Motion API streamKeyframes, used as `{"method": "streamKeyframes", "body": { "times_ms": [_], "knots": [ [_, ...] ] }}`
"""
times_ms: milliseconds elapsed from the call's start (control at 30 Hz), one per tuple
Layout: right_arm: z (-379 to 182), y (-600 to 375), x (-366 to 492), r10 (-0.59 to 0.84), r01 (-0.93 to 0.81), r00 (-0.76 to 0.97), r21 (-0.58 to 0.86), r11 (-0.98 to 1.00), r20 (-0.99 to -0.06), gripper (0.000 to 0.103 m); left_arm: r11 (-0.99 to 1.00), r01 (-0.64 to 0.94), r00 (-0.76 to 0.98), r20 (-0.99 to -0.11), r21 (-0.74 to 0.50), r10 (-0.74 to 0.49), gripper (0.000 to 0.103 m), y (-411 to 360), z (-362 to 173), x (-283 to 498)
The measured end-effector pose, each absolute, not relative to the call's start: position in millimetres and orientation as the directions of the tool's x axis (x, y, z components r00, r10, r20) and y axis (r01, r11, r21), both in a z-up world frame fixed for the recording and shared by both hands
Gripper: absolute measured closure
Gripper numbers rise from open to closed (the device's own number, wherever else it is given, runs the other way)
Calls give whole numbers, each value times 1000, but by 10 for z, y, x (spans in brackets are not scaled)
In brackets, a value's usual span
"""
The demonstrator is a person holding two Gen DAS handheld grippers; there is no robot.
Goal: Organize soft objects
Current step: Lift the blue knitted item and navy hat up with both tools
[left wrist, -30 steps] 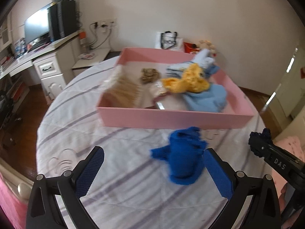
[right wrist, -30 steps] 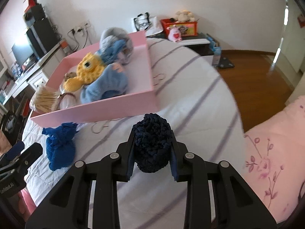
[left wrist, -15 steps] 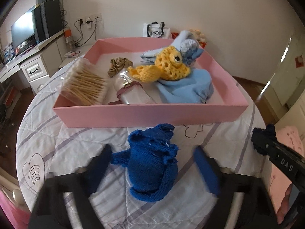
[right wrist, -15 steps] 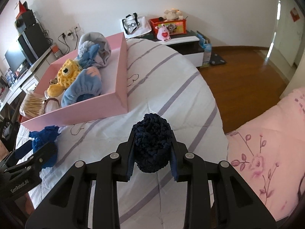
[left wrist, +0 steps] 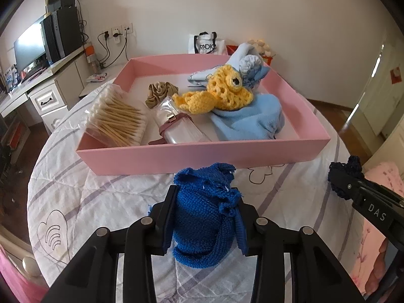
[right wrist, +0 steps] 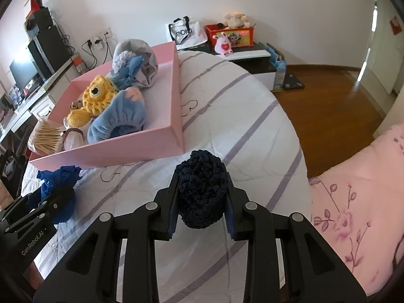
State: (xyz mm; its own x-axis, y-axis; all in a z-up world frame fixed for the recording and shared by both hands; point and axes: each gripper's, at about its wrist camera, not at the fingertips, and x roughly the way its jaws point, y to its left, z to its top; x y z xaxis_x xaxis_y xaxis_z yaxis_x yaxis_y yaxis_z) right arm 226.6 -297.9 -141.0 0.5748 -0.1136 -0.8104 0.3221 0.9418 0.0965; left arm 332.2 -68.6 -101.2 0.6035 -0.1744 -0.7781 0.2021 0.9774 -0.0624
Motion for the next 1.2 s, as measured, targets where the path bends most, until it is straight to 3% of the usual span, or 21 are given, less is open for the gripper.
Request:
{"method": "streamKeyframes", "body": {
  "times_ms": [600,1200],
  "knots": [
    [-1109,-2676,2055,-103,266,641,94,959,-760,75,982,181,671,-723,-53,-163,67,-472,-680,2922],
    [-578,-2258,1571,-70,163,762,85,983,-644,75,993,113,792,-599,-46,-118,67,-188,-145,2097]
  ]
}}
